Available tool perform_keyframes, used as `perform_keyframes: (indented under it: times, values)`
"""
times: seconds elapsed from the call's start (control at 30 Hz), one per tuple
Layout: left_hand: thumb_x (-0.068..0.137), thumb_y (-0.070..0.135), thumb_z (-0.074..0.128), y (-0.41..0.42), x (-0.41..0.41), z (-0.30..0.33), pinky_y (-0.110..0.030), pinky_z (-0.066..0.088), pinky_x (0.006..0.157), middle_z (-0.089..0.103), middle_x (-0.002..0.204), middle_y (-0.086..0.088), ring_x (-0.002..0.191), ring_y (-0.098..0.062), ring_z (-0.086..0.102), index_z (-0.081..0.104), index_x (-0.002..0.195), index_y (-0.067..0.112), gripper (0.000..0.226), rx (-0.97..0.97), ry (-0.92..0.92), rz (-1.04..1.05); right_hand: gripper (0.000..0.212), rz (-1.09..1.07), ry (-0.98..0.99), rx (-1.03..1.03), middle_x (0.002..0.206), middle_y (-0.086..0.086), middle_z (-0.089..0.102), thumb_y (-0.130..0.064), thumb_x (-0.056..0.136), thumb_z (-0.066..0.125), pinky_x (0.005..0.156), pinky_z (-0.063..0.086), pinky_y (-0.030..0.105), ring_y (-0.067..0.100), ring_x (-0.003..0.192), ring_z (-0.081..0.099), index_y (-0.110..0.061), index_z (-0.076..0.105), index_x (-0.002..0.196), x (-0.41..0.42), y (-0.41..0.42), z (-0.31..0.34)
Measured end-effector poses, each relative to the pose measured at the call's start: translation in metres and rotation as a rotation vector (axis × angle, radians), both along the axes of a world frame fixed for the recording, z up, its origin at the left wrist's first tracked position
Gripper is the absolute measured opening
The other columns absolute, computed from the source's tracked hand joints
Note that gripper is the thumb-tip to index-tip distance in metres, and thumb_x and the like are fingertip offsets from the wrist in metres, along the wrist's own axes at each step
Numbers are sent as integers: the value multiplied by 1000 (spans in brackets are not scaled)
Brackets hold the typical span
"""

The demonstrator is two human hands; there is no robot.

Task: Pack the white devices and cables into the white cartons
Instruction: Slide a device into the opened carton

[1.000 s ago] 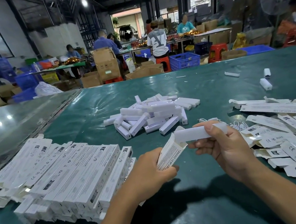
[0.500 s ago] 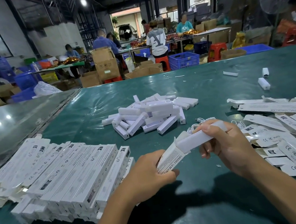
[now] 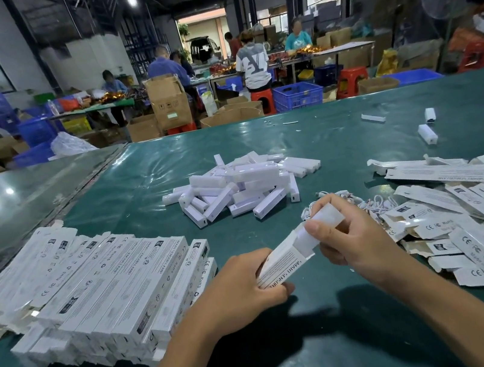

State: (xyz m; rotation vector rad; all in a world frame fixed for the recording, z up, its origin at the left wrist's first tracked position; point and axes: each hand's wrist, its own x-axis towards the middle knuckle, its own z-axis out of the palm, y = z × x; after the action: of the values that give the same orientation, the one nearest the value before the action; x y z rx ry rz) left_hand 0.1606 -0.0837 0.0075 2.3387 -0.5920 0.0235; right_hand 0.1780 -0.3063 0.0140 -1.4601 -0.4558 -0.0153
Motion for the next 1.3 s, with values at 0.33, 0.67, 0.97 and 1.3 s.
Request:
perform_keyframes:
  times: [0.33, 0.67, 0.97, 1.3]
  values:
    - [83, 45, 71, 2, 0, 2, -25, 40, 52, 57, 69, 9, 54, -5, 47, 59, 89, 21, 27, -32, 8, 32, 53, 60, 27, 182, 67, 7, 54, -68, 79, 71, 46, 39, 26, 18, 57, 50, -16, 71, 90, 3, -1, -1]
    - [83, 39, 74, 2, 2, 0, -30, 42, 50, 54, 63, 11, 50, -6, 45, 55, 83, 20, 28, -92, 16, 97, 27, -150, -210, -110, 74, 0, 62, -57, 89, 60, 56, 46, 30, 12, 63, 55, -40, 63, 108, 1, 3, -8]
    - [82, 43, 74, 2, 3, 1, -31, 43, 47, 57, 61, 2, 47, -9, 46, 61, 86, 23, 24, -259, -17, 157, 10, -375, -197, -218, 61, -1, 62, -38, 97, 58, 51, 43, 26, 9, 52, 51, -36, 65, 104, 13, -19, -7]
    - [75, 58, 76, 2, 7, 4, -22, 53, 60, 63, 61, 1, 54, -16, 61, 67, 83, 28, 32, -719, -47, 265, 35, -715, -26, -1247, 94, -7, 57, -52, 88, 69, 66, 41, 34, 21, 85, 56, -25, 48, 95, 40, -57, -30]
